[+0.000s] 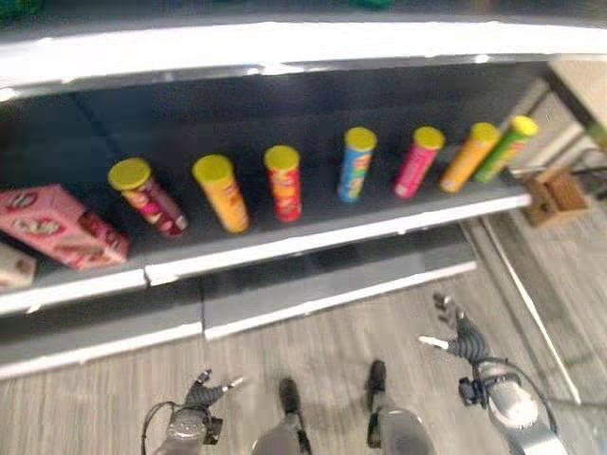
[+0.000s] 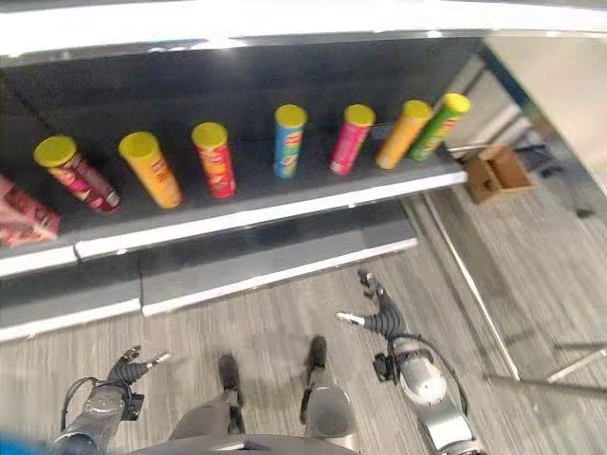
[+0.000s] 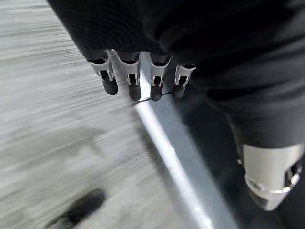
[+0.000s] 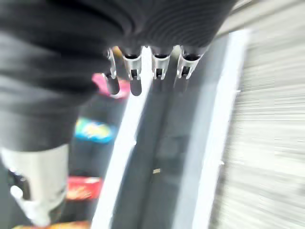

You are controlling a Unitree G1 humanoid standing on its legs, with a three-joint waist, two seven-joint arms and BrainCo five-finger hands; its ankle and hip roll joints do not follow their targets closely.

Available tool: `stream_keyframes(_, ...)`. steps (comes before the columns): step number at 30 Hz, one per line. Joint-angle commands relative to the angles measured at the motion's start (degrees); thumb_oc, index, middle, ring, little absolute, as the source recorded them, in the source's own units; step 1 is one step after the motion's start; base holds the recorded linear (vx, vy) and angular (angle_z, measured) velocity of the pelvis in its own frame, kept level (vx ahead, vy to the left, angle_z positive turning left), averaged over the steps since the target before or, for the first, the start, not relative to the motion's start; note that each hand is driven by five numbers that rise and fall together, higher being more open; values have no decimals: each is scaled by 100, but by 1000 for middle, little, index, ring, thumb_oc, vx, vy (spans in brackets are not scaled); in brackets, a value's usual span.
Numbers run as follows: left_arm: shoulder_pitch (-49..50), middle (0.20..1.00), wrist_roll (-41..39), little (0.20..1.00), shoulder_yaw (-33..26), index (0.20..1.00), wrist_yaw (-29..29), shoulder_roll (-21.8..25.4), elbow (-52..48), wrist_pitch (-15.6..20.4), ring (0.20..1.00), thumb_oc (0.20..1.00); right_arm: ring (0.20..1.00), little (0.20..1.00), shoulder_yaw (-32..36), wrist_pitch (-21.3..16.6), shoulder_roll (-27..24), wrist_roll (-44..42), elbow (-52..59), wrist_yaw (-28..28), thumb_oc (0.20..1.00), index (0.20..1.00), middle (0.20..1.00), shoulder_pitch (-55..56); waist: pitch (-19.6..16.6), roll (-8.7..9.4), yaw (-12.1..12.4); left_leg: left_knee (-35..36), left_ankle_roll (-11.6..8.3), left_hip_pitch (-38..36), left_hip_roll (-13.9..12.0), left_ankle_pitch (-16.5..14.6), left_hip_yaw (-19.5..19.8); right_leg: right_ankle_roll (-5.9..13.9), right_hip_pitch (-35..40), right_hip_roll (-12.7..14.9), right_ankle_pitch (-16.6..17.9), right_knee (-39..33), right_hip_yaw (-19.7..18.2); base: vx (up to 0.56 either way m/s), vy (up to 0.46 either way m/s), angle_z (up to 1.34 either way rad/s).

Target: Put the goods on the table back onto the shelves and tidy them up.

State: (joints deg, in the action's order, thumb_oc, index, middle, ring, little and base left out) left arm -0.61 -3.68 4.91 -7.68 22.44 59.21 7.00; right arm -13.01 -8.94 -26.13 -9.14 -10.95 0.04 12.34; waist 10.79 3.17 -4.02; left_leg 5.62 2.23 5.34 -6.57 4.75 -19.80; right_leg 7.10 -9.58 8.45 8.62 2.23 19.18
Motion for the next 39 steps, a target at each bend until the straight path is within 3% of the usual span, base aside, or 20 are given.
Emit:
stream_keyframes(1,74,1000,14,1000,67,1000,125,172,-43,35,1000,1000,1000,1000,117,-92,80,-421,-565,125,1000,1000,1000,-681,75,107,355,-172,-13,-677,286,-1156,329,339,859,636,-152,30,166,-55,-174,-133)
stream_keyframes(3,92,1000,-114,1000,52,1000,171,92,-37,61,1000,1000,1000,1000,220,5,387,-438,-1533,-8,1000,1000,1000,-631,-102,244,450,-154,-118,-719,201,-1104,-83,485,1206,773,95,-270,665,-57,-358,-173)
stream_keyframes(6,150,1000,-189,1000,20,1000,215,5,10,60,1000,1000,1000,1000,468,74,498,-487,-2023,-98,1000,1000,1000,-392,-250,393,444,-150,-313,-762,29,-997,-366,477,1305,575,-124,-665,650,-41,-468,-89)
stream_keyframes(9,186,1000,-264,1000,-2,1000,209,-126,100,54,1000,1000,1000,1000,696,62,444,-503,-2172,-182,1000,1000,1000,-213,-281,421,331,-201,-612,-829,-367,-724,-539,198,1295,191,-806,-723,386,-43,-588,-90)
stream_keyframes(11,250,1000,-437,1000,-10,1000,209,-305,111,57,1000,1000,1000,1000,1015,-63,291,-569,-2267,-404,1000,1000,1000,12,-246,334,78,-449,-960,-994,-967,-243,-708,-239,1435,-451,-1374,-723,44,-1,-895,-48)
stream_keyframes(13,282,1000,-540,1000,21,1000,195,-381,-4,51,1000,1000,1000,1000,1034,-43,266,-525,-2441,-533,1000,1000,1000,1,-159,291,71,-749,-974,-997,-1109,-113,-655,-393,1521,-618,-1497,-723,-106,11,-486,-52)
stream_keyframes(15,293,1000,-597,1000,47,1000,173,-406,-55,98,1000,1000,1000,1000,1058,-47,258,-484,-2600,-601,1000,1000,1000,-38,-112,285,103,-955,-938,-941,-1070,-137,-492,-444,1546,-647,-1524,-723,-172,-9,-229,-40)
stream_keyframes(16,329,1000,-633,1000,93,1000,166,-444,-168,116,1000,1000,1000,1000,1074,-17,256,-429,-2703,-708,1000,1000,1000,-87,-51,287,167,-1222,-814,-796,-931,-284,-102,-459,1544,-649,-1540,-723,-223,-41,-142,-49)
stream_keyframes(18,363,1000,-660,1000,194,1000,140,-506,-330,122,1000,1000,1000,1000,1092,14,313,-444,-2951,-849,1000,1000,1000,-201,47,303,309,-1510,-517,-417,-382,-837,831,-453,1529,-630,-1532,-723,-355,-41,-121,-38)
stream_keyframes(19,359,1000,-708,1000,253,1000,127,-556,-350,150,1000,1000,1000,1000,1052,68,363,-444,-3183,-895,1000,1000,1000,-363,86,301,408,-1426,-376,-175,218,-1014,1382,-417,1467,-589,-1440,-723,-435,-14,-20,-31)
stream_keyframes(22,380,1000,-673,1000,294,1000,160,-576,-364,141,1000,1000,1000,1000,972,88,406,-453,-3370,-884,1000,1000,1000,-451,56,210,420,-1099,-319,63,592,-814,1652,-401,1401,-618,-1394,-723,-432,48,25,-37)
stream_keyframes(23,274,1000,-637,1000,300,1000,188,-594,-148,92,1000,1000,1000,1000,775,118,488,-526,-3757,-937,1000,1000,1000,-780,106,-8,509,-397,-472,535,930,-200,1734,-398,1388,-835,-1412,-723,-485,75,79,33)
stream_keyframes(26,346,1000,-588,1000,178,1000,165,-642,90,97,1000,1000,1000,1000,596,143,580,-365,-3811,-844,1000,1000,1000,-829,17,-103,556,-62,-393,218,918,-125,1678,-320,1556,-913,-1507,-723,-578,222,159,-28)
stream_keyframes(30,363,1000,-498,1000,32,1000,170,-632,430,64,1000,1000,1000,1000,473,202,762,-192,-3980,-743,1000,1000,1000,-890,-226,-17,554,-62,-235,-233,928,-408,1407,-185,1664,-681,-1558,-488,-694,296,240,-69)
stream_keyframes(32,280,1000,-495,1000,29,1000,156,-576,401,51,1000,1000,1000,1000,504,195,830,-235,-4000,-779,1000,1000,1000,-1008,-220,11,569,-62,-132,-370,908,-527,1279,-83,1464,-551,-1647,192,-630,151,208,-51)
stream_keyframes(33,194,1000,-458,1000,68,1000,142,-492,270,35,1000,1000,1000,1000,568,180,864,-281,-3866,-816,1000,1000,1000,-1086,-95,11,529,-62,-53,-525,885,-602,1218,80,1030,-377,-1662,1284,-478,88,173,-50)
stream_keyframes(34,193,1000,-458,1000,68,1000,142,-491,270,34,1000,1000,1000,1000,569,181,865,-281,-3865,-816,1000,1000,1000,-1086,-99,20,532,-62,-49,-518,895,-600,1213,84,1001,-361,-1684,1330,-486,65,221,-47)
stream_keyframes(35,105,1000,-364,1000,149,1000,120,-422,211,28,1000,1000,1000,1000,652,164,852,-303,-3735,-862,1000,1000,1000,-1100,14,32,448,-62,9,-653,900,-657,1160,195,647,-128,-1521,2144,-339,51,155,-20)
stream_keyframes(36,77,1000,-304,1000,184,1000,110,-392,192,20,1000,1000,1000,1000,739,142,841,-318,-3603,-912,1000,1000,1000,-1056,42,43,405,-62,25,-720,901,-704,1145,198,586,35,-1391,2309,-212,89,179,5)
stream_keyframes(39,4,1000,-257,1000,219,1000,103,-349,133,18,1000,1000,1000,1000,1047,84,750,-365,-3239,-1071,1000,1000,1000,-929,25,-47,346,-62,12,-745,787,-785,1241,72,704,269,-1182,1644,18,89,56,41)
